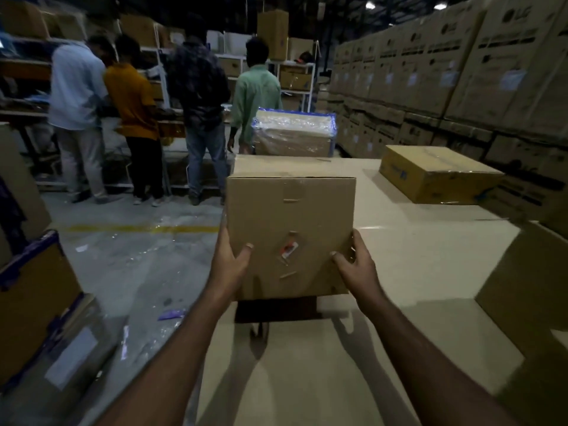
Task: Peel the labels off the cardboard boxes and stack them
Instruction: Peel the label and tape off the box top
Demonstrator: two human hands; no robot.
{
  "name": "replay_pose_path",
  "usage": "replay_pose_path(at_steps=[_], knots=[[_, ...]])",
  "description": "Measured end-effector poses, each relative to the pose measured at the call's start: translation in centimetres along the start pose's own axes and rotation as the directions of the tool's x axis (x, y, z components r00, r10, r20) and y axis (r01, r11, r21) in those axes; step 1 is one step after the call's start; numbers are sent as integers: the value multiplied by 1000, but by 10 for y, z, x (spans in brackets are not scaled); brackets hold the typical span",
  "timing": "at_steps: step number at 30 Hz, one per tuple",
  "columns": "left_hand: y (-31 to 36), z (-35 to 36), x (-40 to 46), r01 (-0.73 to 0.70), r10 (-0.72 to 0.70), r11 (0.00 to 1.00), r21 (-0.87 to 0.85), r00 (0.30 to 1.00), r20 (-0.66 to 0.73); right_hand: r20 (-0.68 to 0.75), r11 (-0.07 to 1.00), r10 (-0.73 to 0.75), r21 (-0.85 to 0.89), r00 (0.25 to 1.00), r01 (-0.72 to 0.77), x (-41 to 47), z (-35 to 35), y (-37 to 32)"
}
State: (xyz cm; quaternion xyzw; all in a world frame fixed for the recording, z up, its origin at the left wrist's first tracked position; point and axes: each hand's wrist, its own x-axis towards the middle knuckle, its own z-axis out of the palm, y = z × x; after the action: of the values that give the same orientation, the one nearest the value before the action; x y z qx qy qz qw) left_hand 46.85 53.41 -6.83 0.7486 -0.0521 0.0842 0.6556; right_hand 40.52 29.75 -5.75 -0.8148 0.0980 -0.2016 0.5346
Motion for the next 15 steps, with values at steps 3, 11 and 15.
replay_pose_path(at_steps=[3,11,15], knots=[[22,-3,-41,3,-3,1000,-27,1000,-9,-35,1000,-11,-2,999,11,-45,-23,-12],[85,-6,-170,-53,52,997,-59,998,-20,-88,998,7,62,996,-2,-164,-95,-47],[117,-3,-241,-102,98,988,-113,994,-42,-105,998,-31,52,994,36,-225,-138,-63]])
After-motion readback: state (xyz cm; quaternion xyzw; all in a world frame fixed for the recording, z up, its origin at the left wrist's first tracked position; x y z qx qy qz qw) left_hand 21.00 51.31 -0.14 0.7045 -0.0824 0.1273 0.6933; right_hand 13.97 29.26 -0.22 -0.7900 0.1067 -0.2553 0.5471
